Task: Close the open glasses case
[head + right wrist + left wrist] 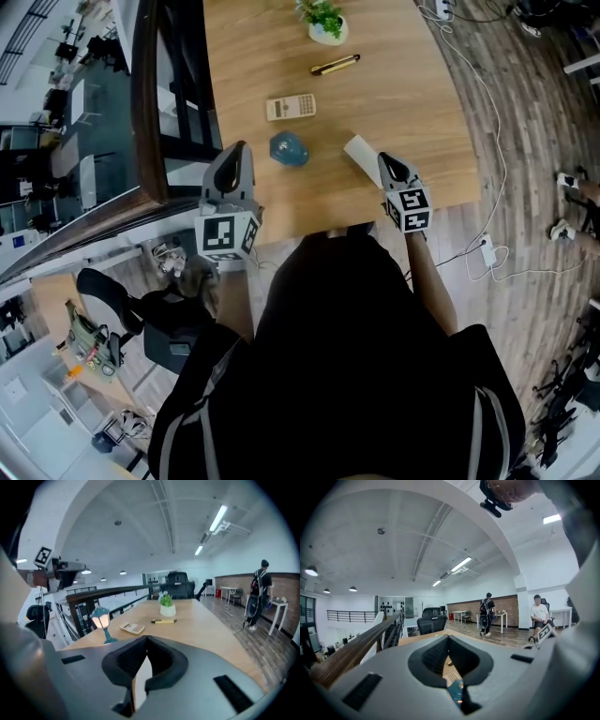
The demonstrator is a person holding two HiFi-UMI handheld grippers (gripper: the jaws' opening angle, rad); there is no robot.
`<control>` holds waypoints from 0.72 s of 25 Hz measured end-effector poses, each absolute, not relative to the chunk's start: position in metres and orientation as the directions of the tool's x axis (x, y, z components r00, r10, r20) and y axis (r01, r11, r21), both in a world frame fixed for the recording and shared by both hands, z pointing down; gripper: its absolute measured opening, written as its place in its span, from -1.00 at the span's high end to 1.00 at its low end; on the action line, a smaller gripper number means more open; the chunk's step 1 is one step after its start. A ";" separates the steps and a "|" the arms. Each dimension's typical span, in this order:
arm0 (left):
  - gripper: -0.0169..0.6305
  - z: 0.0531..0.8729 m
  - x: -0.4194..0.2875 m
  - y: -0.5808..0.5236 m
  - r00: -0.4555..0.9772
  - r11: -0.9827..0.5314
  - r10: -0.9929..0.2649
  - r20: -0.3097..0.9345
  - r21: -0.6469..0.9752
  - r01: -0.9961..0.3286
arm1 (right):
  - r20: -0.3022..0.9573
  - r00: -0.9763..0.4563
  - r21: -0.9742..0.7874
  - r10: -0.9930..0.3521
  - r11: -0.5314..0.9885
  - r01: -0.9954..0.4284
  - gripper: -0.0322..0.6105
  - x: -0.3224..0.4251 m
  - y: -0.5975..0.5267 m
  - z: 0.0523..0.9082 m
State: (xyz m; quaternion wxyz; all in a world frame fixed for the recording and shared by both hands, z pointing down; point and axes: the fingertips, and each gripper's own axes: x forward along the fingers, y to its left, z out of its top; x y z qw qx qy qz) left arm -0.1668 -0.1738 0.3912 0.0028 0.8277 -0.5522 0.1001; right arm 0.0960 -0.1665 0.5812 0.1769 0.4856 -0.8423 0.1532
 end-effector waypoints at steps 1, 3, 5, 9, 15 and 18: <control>0.95 0.390 -0.167 -0.175 0.371 -0.391 -0.914 0.165 -0.108 -0.914 | 0.387 -0.462 -0.055 -0.798 0.481 -0.875 0.86 0.103 -0.166 0.555; 0.95 0.386 -0.166 -0.179 0.375 -0.393 -0.914 0.153 -0.113 -0.913 | 0.256 -0.445 0.003 -0.858 0.462 -0.887 0.86 0.115 -0.163 0.502; 0.95 0.381 -0.163 -0.180 0.381 -0.398 -0.914 0.140 -0.122 -0.909 | 0.131 -0.418 0.039 -0.899 0.426 -0.904 0.86 0.127 -0.157 0.448; 0.95 0.366 -0.156 -0.181 0.396 -0.409 -0.911 0.112 -0.139 -0.902 | -0.063 -0.337 0.146 -0.939 0.325 -0.934 0.85 0.151 -0.144 0.371; 0.95 0.366 -0.151 -0.181 0.406 -0.418 -0.908 0.104 -0.150 -0.896 | -0.116 -0.281 0.184 -0.953 0.257 -0.949 0.86 0.167 -0.142 0.355; 0.95 0.364 -0.152 -0.181 0.401 -0.412 -0.910 0.100 -0.149 -0.899 | -0.126 -0.270 0.164 -0.955 0.249 -0.955 0.86 0.169 -0.142 0.351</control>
